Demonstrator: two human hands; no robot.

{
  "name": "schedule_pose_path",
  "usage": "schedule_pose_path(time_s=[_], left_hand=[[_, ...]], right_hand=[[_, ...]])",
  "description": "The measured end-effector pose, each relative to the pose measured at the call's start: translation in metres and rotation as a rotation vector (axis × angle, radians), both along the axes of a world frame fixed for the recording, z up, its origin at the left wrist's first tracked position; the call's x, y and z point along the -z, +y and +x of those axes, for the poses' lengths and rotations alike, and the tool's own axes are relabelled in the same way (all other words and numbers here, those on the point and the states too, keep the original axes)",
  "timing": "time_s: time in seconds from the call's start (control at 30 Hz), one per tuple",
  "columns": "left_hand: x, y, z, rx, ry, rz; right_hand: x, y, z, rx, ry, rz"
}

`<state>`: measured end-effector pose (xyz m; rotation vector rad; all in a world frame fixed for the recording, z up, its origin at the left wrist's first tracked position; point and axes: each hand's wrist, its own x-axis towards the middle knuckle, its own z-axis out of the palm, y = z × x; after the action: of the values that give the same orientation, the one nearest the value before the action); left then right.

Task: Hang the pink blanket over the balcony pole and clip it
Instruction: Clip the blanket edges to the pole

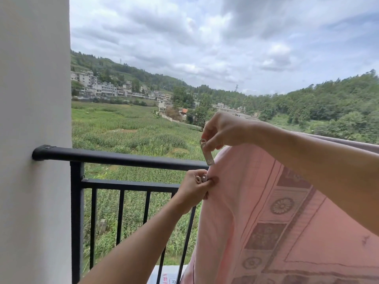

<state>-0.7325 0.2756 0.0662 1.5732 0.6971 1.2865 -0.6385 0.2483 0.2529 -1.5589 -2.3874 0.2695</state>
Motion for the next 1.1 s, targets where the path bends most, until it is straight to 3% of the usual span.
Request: schedule_pose_path(time_s=[0.17, 0.27, 0.4, 0.63, 0.83, 0.9, 0.97, 1.1], left_hand=[[-0.001, -0.001, -0.003, 0.014, -0.011, 0.004], [0.000, -0.002, -0.003, 0.011, -0.015, 0.011], [-0.002, -0.004, -0.007, 0.006, 0.005, 0.027], [-0.005, -0.003, -0.017, -0.004, 0.004, 0.009], [-0.001, -0.008, -0.019, -0.039, -0.010, -0.030], [0.003, -0.012, -0.026, -0.080, 0.048, -0.067], [0.012, -0.014, -0.038, -0.111, 0.151, -0.139], [0.038, -0.028, -0.063, -0.086, 0.182, -0.275]], right_hand=[[0.006, 0.008, -0.002, 0.006, -0.066, 0.048], [0.012, 0.011, -0.003, 0.059, -0.196, -0.001], [0.005, 0.006, -0.003, 0.119, -0.230, -0.047], [0.013, 0.000, -0.003, 0.078, -0.556, 0.022], [0.019, -0.005, -0.001, 0.054, -0.686, 0.067], [0.018, -0.008, 0.004, 0.060, -0.616, 0.030], [0.018, -0.014, 0.009, -0.005, -0.409, 0.035], [0.048, -0.037, 0.017, -0.210, -0.039, 0.375]])
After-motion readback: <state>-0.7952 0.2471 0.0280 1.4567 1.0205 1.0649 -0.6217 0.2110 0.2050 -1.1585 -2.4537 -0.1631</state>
